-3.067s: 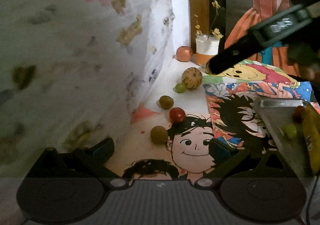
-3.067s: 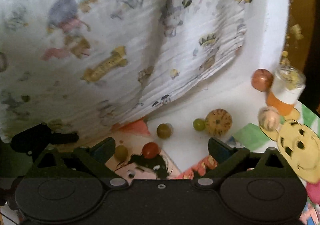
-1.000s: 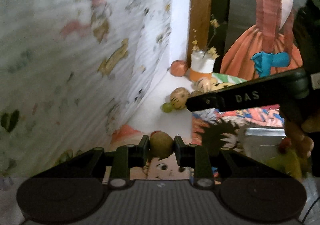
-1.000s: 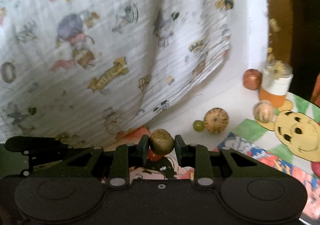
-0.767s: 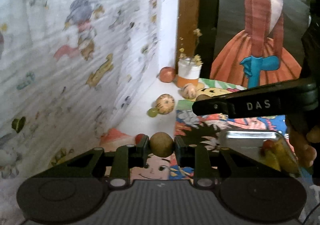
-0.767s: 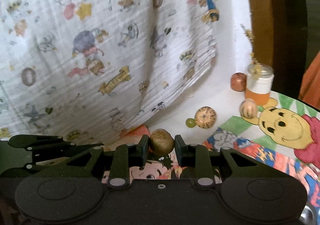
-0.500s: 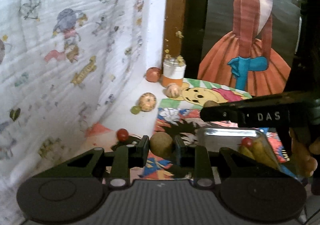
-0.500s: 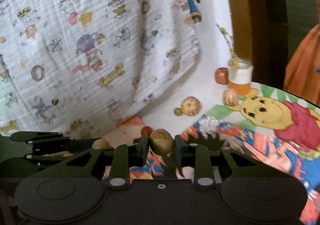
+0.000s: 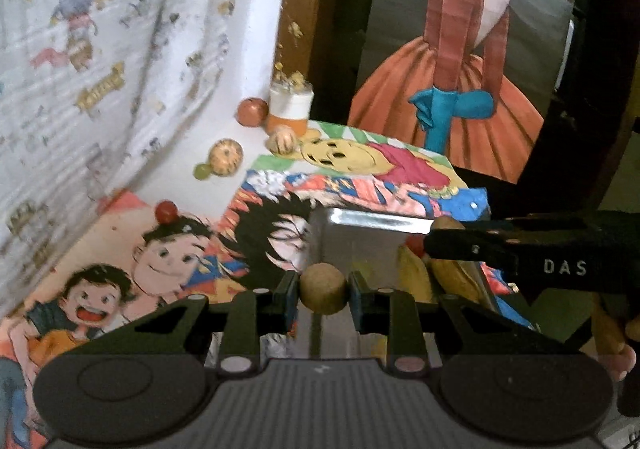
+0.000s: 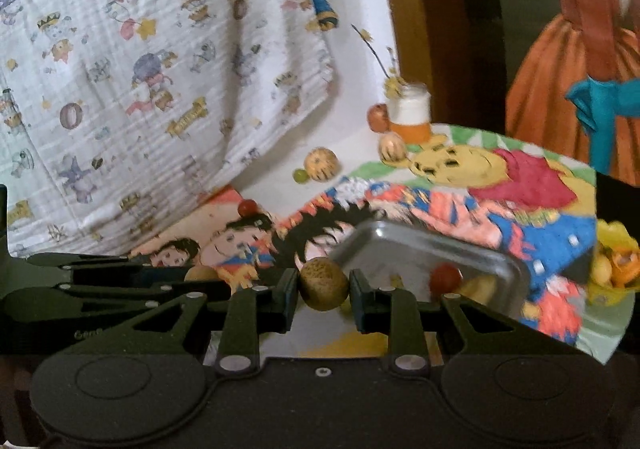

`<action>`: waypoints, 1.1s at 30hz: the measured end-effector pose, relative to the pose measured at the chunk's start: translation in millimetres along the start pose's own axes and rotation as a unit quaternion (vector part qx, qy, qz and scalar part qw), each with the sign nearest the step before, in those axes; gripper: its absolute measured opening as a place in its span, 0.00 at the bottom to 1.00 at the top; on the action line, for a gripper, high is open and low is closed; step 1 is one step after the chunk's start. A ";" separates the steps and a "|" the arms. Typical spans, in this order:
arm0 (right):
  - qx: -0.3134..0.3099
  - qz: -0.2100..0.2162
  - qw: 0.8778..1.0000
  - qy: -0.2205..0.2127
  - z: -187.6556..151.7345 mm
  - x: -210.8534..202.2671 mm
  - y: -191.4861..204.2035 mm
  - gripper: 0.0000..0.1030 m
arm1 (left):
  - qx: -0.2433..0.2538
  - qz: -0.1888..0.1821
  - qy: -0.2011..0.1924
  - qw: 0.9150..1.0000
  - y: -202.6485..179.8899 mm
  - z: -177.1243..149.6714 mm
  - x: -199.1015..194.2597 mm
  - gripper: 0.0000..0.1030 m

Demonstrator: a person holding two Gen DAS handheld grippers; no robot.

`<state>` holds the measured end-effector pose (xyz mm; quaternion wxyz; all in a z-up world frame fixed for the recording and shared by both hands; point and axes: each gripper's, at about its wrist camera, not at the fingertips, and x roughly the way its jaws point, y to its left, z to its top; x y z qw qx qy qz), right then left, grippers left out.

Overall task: Organize fruits
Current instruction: 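Carry both brown fruits onto the metal tray and open both tools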

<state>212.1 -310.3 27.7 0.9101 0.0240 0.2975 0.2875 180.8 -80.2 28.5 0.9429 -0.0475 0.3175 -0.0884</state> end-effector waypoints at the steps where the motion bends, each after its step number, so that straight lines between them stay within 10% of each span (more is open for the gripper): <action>1: 0.004 -0.005 1.000 0.003 -6.4 -1.9 -1.5 0.29 | -0.001 -0.002 0.003 1.000 -2.2 -2.9 1.5 0.29; 33: 0.016 -0.120 0.992 0.023 -76.5 16.5 -3.4 0.29 | 0.004 -0.017 0.049 0.999 -13.2 -19.0 67.3 0.29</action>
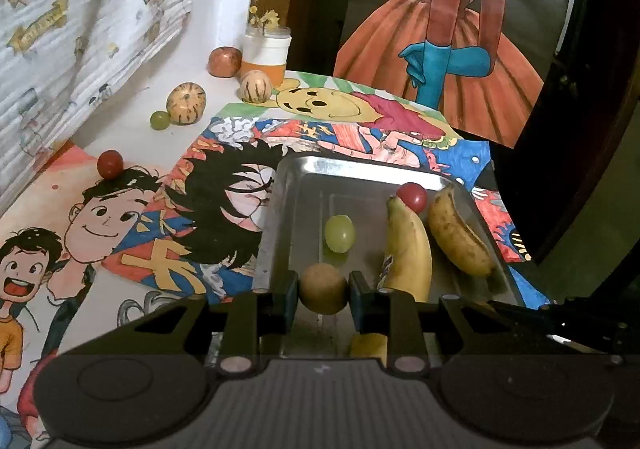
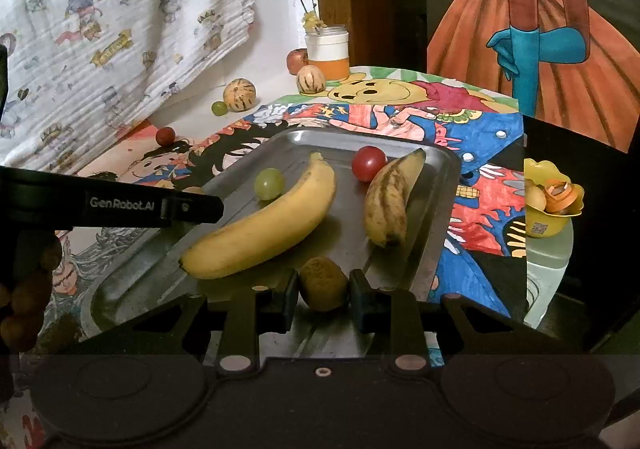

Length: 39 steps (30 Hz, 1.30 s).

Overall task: Organize fruits
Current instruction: 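Carry both brown fruits onto the metal tray and open both tools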

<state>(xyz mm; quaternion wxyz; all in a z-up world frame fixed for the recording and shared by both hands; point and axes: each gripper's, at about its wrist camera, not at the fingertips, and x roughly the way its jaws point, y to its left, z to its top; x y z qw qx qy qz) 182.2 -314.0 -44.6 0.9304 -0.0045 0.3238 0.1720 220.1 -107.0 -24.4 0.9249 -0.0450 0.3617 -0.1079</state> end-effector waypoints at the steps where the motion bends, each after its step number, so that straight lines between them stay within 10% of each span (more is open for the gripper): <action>1: 0.000 0.000 1.000 0.000 -0.1 0.2 0.1 0.29 | 0.000 0.000 0.001 1.000 0.1 -0.1 0.8 0.29; 26: 0.014 -0.010 1.000 -0.009 -2.8 -4.3 -2.4 0.37 | -0.005 -0.002 0.012 1.000 1.1 -1.0 6.7 0.29; 39: 0.033 -0.018 0.998 -0.049 -4.1 -41.7 -1.3 0.71 | 0.000 -0.004 -0.028 1.000 -4.8 -0.4 -32.8 0.70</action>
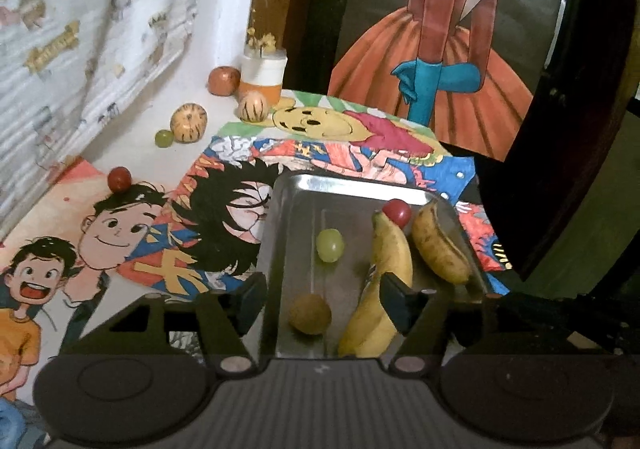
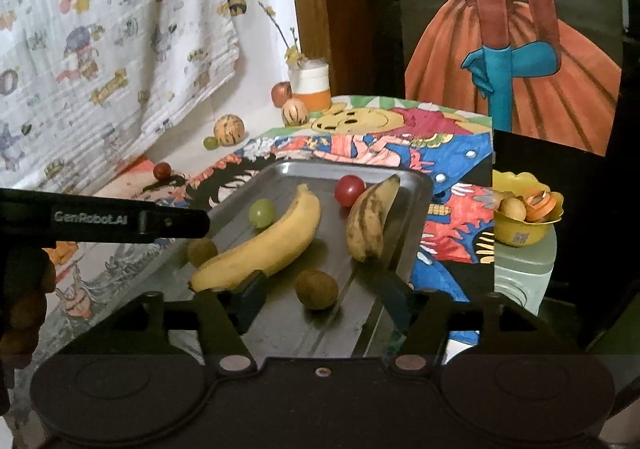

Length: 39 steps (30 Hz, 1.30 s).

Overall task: Organize fruits
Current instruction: 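Carry both brown fruits onto the metal tray and open both tools, then withdraw both tools from the tray toward the fruits by the wall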

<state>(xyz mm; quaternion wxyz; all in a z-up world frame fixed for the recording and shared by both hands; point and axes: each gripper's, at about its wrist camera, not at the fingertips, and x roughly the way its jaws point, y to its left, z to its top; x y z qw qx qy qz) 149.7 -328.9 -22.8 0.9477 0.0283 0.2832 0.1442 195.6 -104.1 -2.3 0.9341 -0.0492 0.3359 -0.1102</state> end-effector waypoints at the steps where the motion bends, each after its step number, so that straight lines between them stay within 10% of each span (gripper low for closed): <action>1: 0.003 0.000 1.000 -0.002 -0.4 -4.8 0.3 0.73 | -0.001 0.002 -0.003 1.000 -0.1 0.0 -4.0 0.73; 8: 0.020 0.003 1.000 -0.017 -10.0 -39.6 7.6 0.96 | -0.022 0.014 -0.035 0.999 8.9 -8.7 -41.5 1.00; 39: -0.007 0.005 0.995 0.102 -56.8 -84.1 67.3 0.99 | -0.015 0.064 0.014 0.998 65.5 -97.9 -137.8 1.00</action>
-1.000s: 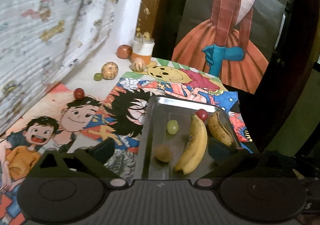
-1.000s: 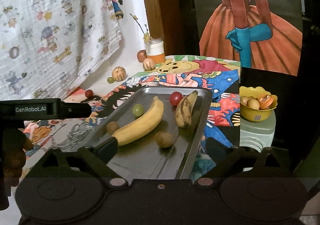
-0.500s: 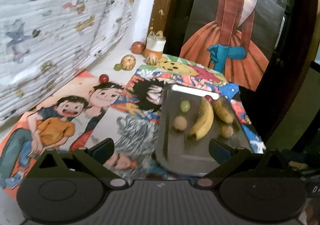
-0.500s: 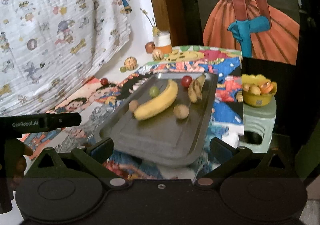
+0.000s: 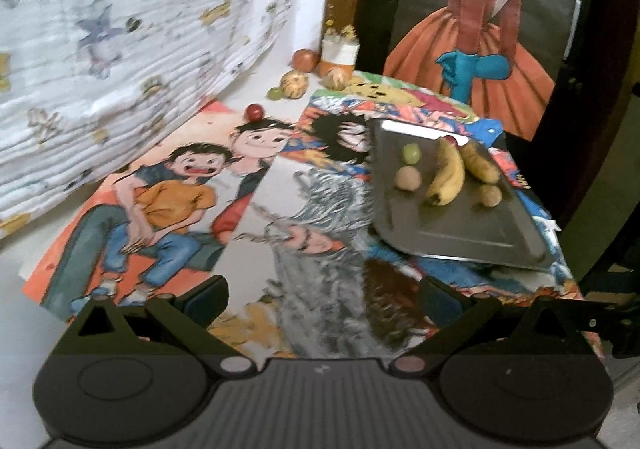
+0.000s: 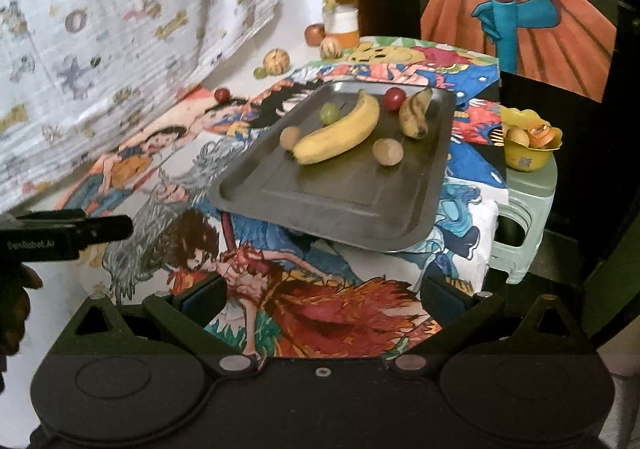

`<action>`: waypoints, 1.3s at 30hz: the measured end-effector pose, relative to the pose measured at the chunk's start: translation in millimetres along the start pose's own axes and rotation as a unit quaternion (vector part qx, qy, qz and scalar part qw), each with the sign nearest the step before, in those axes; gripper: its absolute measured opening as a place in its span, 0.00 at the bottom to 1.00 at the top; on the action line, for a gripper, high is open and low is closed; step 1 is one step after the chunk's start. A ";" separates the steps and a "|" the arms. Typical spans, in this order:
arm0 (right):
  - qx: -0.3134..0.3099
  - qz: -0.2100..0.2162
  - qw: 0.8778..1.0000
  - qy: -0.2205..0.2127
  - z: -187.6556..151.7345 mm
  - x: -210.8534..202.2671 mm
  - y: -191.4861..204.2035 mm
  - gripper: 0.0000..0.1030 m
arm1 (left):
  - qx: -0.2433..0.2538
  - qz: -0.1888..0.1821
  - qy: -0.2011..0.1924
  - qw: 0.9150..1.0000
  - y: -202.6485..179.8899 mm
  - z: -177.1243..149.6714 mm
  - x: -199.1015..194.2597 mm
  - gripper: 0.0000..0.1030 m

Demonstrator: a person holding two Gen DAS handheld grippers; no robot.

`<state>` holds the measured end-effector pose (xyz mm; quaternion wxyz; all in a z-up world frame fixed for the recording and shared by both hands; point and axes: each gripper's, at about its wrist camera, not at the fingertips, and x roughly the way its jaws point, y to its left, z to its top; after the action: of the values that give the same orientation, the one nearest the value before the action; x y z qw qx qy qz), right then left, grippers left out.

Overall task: Organize fruits
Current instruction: 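Withdraw both tools from the tray toward the fruits by the wall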

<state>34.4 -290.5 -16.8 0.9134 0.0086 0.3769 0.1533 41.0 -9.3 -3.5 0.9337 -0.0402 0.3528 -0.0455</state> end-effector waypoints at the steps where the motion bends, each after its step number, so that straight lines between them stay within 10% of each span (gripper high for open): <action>1: -0.006 0.001 1.000 0.002 2.0 0.4 1.8 0.99 | -0.001 0.005 0.002 1.000 3.8 -0.1 -0.9 1.00; 26: -0.135 0.073 0.988 -0.001 194.3 -4.7 25.3 0.99 | 0.033 0.027 -0.055 0.998 37.8 84.6 -1.5 1.00; 39: -0.072 0.075 0.994 0.015 347.3 87.4 30.8 0.99 | 0.086 0.018 -0.060 0.994 30.1 164.9 48.7 1.00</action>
<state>324.4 -201.4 175.9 0.8919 -0.0312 0.3768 0.2481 188.3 22.2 84.6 0.9538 0.0434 0.2920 -0.0566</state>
